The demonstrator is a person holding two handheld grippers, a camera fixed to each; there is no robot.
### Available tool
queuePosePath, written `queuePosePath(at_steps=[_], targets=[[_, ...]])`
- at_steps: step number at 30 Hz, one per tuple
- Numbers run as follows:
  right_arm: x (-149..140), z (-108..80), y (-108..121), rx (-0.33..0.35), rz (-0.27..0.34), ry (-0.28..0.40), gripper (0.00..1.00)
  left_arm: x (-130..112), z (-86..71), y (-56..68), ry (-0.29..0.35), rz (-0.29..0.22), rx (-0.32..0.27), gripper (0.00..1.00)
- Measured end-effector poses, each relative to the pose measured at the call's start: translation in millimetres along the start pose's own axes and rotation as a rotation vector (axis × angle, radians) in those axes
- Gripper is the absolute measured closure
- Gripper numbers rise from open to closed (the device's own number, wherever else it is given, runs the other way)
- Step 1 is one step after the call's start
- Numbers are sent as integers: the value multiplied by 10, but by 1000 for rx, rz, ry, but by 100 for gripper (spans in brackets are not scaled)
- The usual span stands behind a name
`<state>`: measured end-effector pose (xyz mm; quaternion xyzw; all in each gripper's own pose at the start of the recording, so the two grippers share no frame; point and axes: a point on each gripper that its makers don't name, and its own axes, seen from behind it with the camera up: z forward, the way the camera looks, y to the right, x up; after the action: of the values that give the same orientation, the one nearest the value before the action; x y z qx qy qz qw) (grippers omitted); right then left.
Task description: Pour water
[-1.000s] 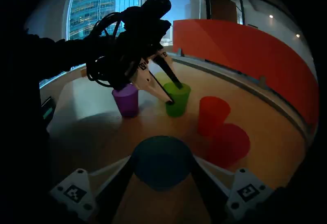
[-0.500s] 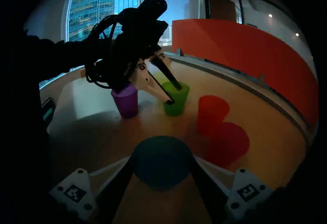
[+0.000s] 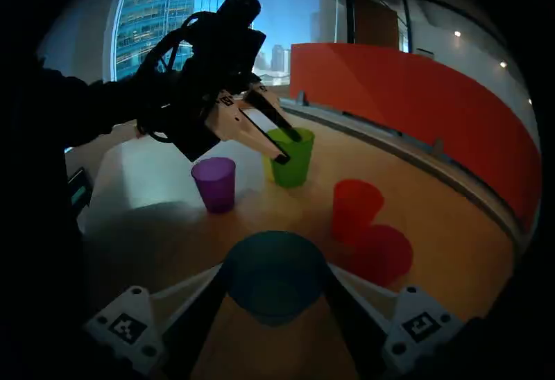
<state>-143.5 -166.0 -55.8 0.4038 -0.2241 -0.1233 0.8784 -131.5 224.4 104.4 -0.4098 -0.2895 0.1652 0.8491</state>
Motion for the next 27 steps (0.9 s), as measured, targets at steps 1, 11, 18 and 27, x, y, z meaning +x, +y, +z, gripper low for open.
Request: queuePosePath(at_steps=[1, 11, 18, 27], targets=[[28, -10, -3, -3, -2, 4, 8, 26, -50, 6, 11, 0, 3, 12], [381, -111, -104, -21, -18, 65, 8, 284, -573, 26, 130, -9, 61, 11], [570, -161, -235, -21, -28, 99, 8, 426, -932, 70, 212, -25, 78, 11], [809, -190, -403, -15, -25, 151, 8, 617, -1407, 152, 346, -38, 107, 11]])
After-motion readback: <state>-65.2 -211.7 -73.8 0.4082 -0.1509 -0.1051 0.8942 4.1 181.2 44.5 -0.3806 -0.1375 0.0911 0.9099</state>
